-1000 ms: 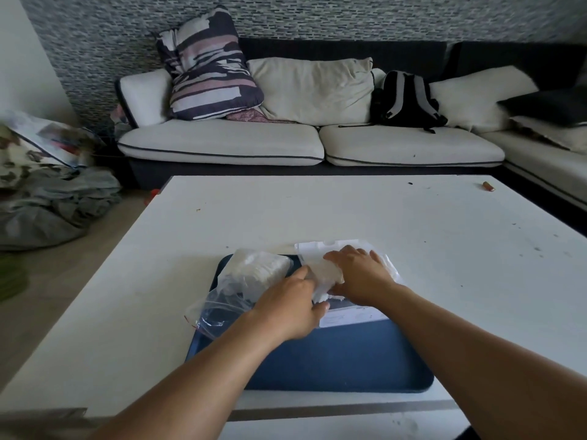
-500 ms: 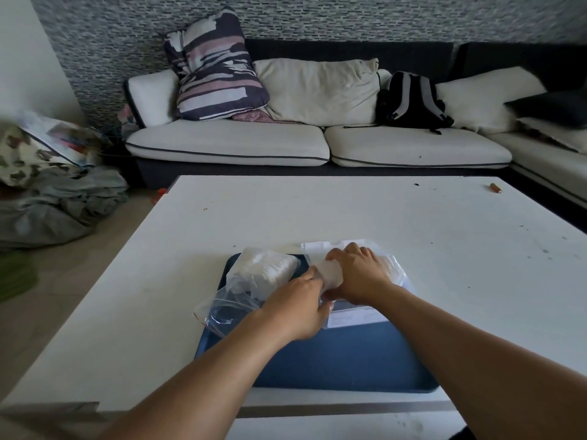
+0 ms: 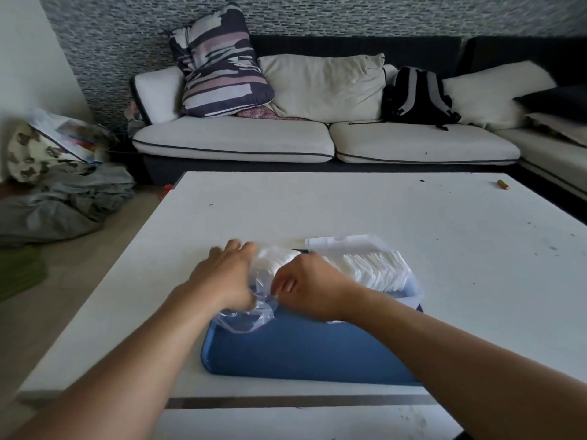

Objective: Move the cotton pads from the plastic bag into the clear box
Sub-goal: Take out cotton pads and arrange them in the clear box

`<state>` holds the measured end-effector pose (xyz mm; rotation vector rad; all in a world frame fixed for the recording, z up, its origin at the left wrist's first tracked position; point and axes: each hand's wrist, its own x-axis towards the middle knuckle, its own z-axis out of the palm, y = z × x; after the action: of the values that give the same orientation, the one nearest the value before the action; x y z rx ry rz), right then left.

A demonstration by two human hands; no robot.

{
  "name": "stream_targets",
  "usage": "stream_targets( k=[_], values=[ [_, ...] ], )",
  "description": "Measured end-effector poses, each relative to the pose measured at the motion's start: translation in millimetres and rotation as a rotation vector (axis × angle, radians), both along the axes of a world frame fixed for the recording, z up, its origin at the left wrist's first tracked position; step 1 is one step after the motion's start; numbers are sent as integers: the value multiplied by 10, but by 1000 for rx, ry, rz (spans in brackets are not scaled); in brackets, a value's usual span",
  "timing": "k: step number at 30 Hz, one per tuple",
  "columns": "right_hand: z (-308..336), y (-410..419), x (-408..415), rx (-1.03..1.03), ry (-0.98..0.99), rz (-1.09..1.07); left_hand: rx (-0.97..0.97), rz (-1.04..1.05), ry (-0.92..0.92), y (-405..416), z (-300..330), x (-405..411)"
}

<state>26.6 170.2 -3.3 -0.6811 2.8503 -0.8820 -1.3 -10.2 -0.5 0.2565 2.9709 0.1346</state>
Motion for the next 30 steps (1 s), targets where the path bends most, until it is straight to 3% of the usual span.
stream_targets(
  k=[7, 12, 15, 20, 25, 30],
  values=[
    [2, -264, 112, 93, -136, 258, 159, 66, -145, -240, -84, -45],
    [44, -318, 145, 94, -130, 289, 75, 45, -264, -392, -91, -66],
    [3, -247, 139, 234, -131, 243, 201, 50, -10, -346, -152, -130],
    [-19, -157, 9, 333, 105, -1, 427, -22, 457, -128, 19, -72],
    [80, -180, 4, 345, 225, -49, 478, -120, 461, 59, 59, -8],
    [80, -198, -25, 616, 173, -112, 527, -133, 455, 210, 109, 107]
  ],
)
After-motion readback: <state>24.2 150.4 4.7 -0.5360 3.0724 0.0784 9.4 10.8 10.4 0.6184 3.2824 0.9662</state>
